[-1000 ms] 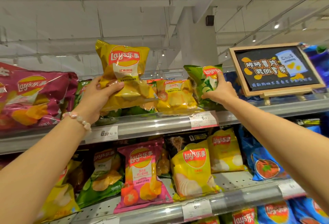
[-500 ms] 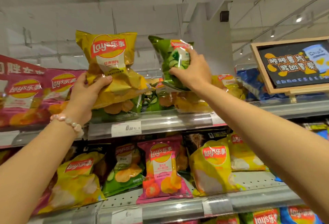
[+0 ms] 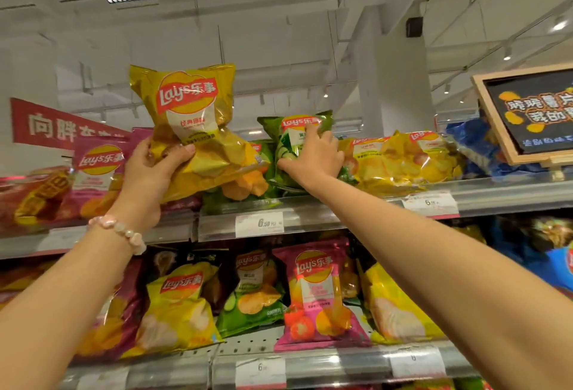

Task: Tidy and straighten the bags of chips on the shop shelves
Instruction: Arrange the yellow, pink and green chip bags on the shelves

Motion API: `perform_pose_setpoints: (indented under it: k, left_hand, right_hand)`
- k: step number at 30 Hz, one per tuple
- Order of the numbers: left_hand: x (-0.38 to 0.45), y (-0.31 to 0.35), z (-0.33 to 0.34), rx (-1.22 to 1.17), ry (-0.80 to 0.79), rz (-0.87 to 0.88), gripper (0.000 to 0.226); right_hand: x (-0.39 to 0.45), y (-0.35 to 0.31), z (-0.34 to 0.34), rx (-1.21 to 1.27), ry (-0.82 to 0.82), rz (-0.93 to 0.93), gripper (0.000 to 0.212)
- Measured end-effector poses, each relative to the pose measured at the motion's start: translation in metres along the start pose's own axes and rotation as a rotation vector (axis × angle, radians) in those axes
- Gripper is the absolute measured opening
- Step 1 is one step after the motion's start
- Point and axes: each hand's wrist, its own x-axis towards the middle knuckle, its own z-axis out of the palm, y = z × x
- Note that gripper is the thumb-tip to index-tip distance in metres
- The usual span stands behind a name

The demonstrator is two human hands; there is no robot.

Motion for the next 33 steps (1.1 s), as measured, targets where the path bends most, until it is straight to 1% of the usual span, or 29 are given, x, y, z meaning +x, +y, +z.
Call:
perform_pose_setpoints:
  k: [2,5,6,9,11,14,16,18,19,21,24,25,27,29,31,33]
  left_hand:
    - [-0.002,0.002,-0.001,-0.004,-0.021,0.006,0.051]
    - [-0.003,0.002,-0.001,-0.010,-0.033,0.007,0.061]
    - [-0.004,0.002,-0.001,-0.006,-0.038,0.000,0.065]
    - [-0.006,0.001,0.004,-0.006,-0.061,-0.032,0.074]
    - [-0.008,0.001,0.009,-0.021,-0.071,-0.044,0.068]
    - [-0.011,-0.001,0.021,-0.040,-0.091,-0.075,0.065]
    - [-0.015,-0.003,0.031,-0.055,-0.130,-0.107,0.063]
    - [-0.017,-0.004,0.044,-0.067,-0.156,-0.135,0.056]
    - [-0.017,-0.004,0.051,-0.081,-0.158,-0.152,0.055]
    - [-0.019,-0.003,0.069,-0.115,-0.159,-0.174,0.052]
    - [-0.026,-0.002,0.102,-0.148,-0.194,-0.157,0.045]
    - [-0.030,-0.003,0.115,-0.156,-0.215,-0.143,0.049]
    - [-0.039,-0.004,0.142,-0.148,-0.243,-0.130,0.065]
    - [-0.049,-0.003,0.168,-0.143,-0.241,-0.129,0.077]
    - [-0.058,-0.002,0.192,-0.140,-0.236,-0.122,0.085]
    - [-0.067,-0.003,0.213,-0.119,-0.249,-0.103,0.085]
  right_hand:
    - [-0.007,0.001,0.007,-0.039,-0.016,-0.008,0.099]
    - [-0.016,0.003,0.013,-0.067,-0.115,0.003,0.107]
    - [-0.018,0.004,0.013,-0.064,-0.146,0.001,0.105]
    - [-0.015,0.008,0.010,-0.059,-0.204,-0.028,0.090]
    - [-0.010,0.012,0.004,-0.112,-0.249,-0.057,0.085]
    - [-0.002,0.018,-0.006,-0.148,-0.350,-0.097,0.086]
    - [0.003,0.023,-0.014,-0.059,-0.439,-0.139,0.083]
    - [0.004,0.029,-0.026,0.161,-0.477,-0.153,0.072]
    - [0.004,0.032,-0.033,0.278,-0.456,-0.136,0.066]
    - [0.003,0.040,-0.049,0.458,-0.347,-0.075,0.059]
    - [0.004,0.050,-0.074,0.611,-0.142,-0.034,0.057]
    - [0.003,0.053,-0.081,0.632,-0.109,-0.059,0.059]
    - [0.000,0.057,-0.093,0.611,-0.081,-0.137,0.066]
    - [-0.001,0.063,-0.103,0.581,-0.046,-0.173,0.072]
    - [0.000,0.071,-0.114,0.564,-0.038,-0.170,0.079]
    - [-0.001,0.081,-0.124,0.482,-0.056,-0.188,0.093]
